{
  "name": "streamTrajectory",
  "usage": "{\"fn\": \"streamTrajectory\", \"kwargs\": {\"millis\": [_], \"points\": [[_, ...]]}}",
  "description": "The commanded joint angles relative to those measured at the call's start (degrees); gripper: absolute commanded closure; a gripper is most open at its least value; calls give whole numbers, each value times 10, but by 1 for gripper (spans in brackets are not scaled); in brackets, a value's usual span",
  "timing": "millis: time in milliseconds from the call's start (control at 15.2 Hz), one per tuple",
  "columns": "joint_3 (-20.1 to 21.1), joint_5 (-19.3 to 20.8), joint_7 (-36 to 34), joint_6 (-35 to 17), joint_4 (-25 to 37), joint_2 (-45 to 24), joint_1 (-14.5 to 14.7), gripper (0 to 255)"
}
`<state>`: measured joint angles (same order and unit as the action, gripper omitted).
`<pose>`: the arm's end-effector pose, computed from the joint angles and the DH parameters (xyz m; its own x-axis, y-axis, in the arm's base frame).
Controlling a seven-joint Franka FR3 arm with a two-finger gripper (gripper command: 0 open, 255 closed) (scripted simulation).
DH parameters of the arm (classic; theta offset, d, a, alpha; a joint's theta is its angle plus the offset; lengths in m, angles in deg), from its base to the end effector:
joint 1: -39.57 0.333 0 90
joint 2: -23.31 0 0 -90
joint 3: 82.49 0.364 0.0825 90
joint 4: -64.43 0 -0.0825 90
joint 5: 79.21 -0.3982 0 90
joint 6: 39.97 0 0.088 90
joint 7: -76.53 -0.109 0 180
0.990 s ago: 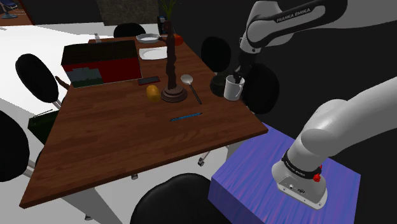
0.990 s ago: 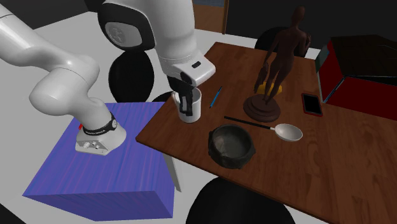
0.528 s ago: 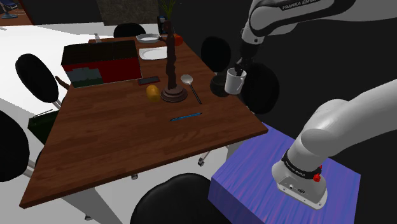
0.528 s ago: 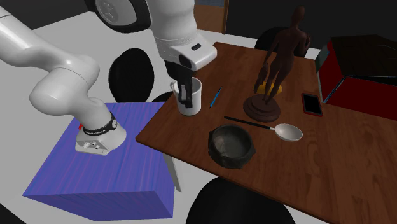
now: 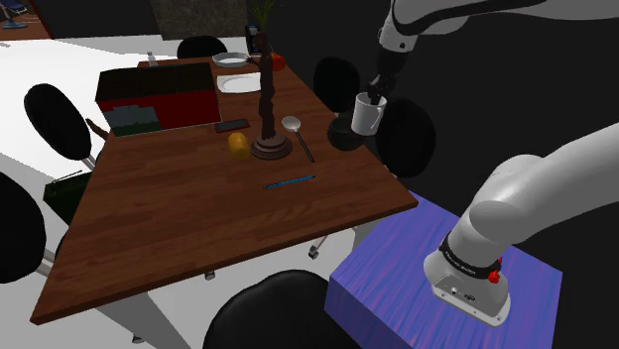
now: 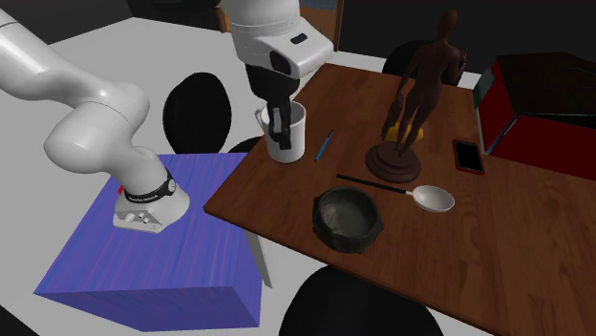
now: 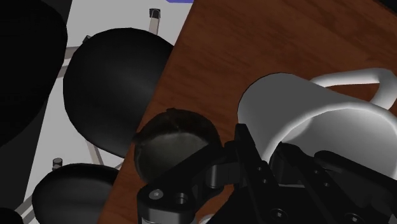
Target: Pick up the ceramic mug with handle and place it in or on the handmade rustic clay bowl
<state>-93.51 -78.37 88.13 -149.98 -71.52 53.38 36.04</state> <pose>0.3768 -0.1105 0.5531 0.9965 -0.0272 0.0793 -0.0219 -0.9975 -0.0672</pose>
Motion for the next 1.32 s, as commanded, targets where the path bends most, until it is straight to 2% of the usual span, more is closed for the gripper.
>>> {"fn": "streamTrajectory", "kwargs": {"millis": [0,462,660,1254], "points": [[-11,-1,13,1,31,-31,0,255],[-57,-27,76,15,193,-184,0,255],[-77,-50,108,35,287,-263,-5,255],[-76,-55,116,-33,226,-271,-6,255]]}}
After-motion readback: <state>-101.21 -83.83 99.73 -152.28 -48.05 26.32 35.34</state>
